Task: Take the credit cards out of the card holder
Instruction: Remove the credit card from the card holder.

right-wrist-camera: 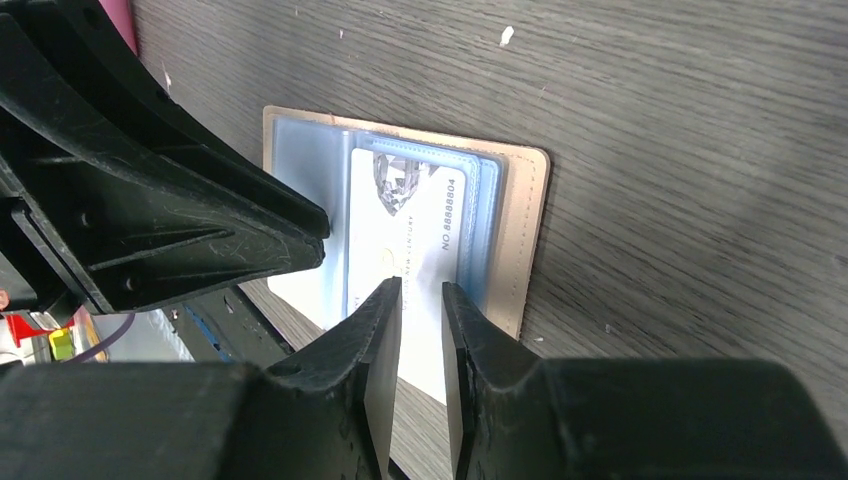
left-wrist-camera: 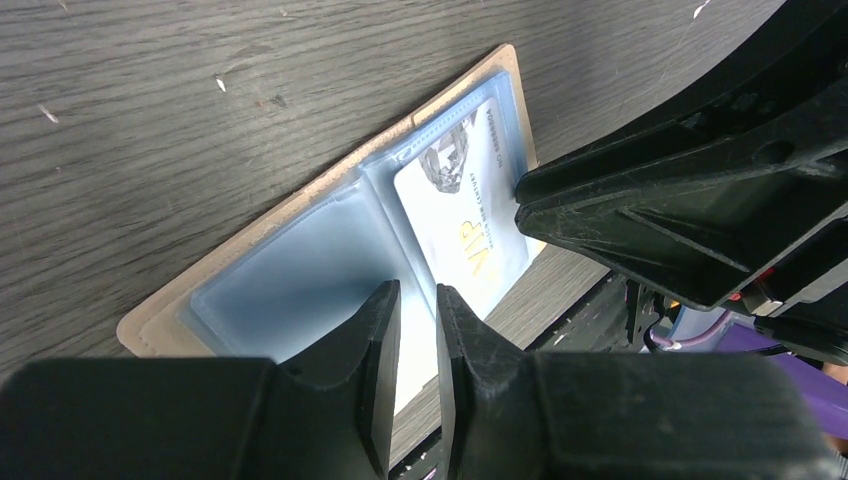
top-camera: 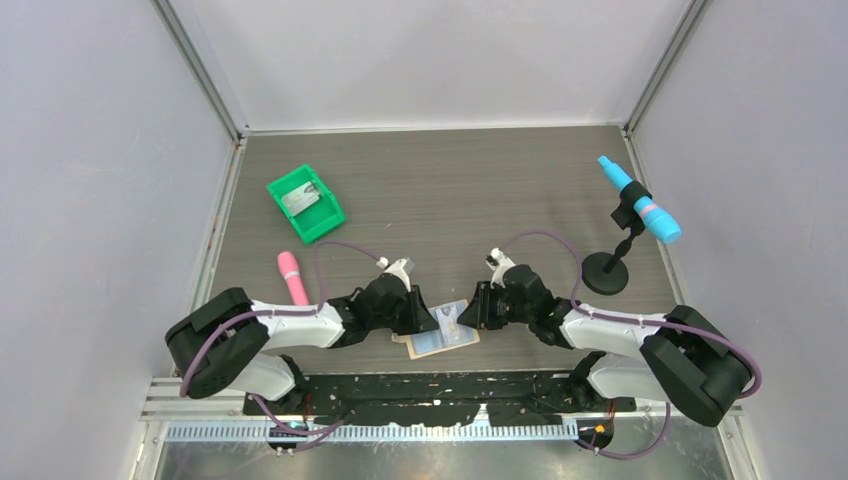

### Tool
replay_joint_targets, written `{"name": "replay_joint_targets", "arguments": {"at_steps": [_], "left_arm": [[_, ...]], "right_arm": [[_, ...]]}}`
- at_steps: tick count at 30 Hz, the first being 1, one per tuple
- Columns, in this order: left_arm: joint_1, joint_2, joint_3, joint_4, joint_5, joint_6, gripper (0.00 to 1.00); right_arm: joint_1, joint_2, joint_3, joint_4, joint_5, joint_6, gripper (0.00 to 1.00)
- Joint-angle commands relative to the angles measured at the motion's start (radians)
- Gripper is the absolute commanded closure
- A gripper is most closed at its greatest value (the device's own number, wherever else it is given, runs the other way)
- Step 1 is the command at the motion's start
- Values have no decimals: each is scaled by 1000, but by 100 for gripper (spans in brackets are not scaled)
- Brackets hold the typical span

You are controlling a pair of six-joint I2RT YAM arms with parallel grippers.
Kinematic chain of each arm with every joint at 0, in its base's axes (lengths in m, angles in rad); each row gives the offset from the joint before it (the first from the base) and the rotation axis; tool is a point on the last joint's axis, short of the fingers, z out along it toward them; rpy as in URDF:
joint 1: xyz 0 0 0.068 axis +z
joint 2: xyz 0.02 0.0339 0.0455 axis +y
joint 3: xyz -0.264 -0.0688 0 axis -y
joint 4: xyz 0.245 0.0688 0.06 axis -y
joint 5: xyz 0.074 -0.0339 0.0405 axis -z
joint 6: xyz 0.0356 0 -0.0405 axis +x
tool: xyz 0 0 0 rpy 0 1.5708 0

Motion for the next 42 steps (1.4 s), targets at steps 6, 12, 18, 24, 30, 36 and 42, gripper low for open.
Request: {"name": "replay_joint_targets", "arguments": {"at_steps": [6,12,18,24,30,36,42], "left_arm": [[-22,3,40,32,-48,14,78],[-24,41,38,61,-53,7,76],[-26,57,39,66,-57,4,76],[-32,73,37,100,-38,-13,76],[-37,75,37,103,-40,-21,76],[-43,98,45,122,-27,-28,76],[-45,103,46,137,-16,-38,81]], "right_arm": [[-4,-10,-27,12,2,13,72],[-3,-28,-35,7,-1,22,72],[-3,-39,-44,10,0,31,72],[-3,-24,-52,30,-4,39,73],[-3,-25,-52,32,-4,39,73],[-3,-24,-55,34,-4,41,74],[-3,-25,-56,35,-5,42,75]]}}
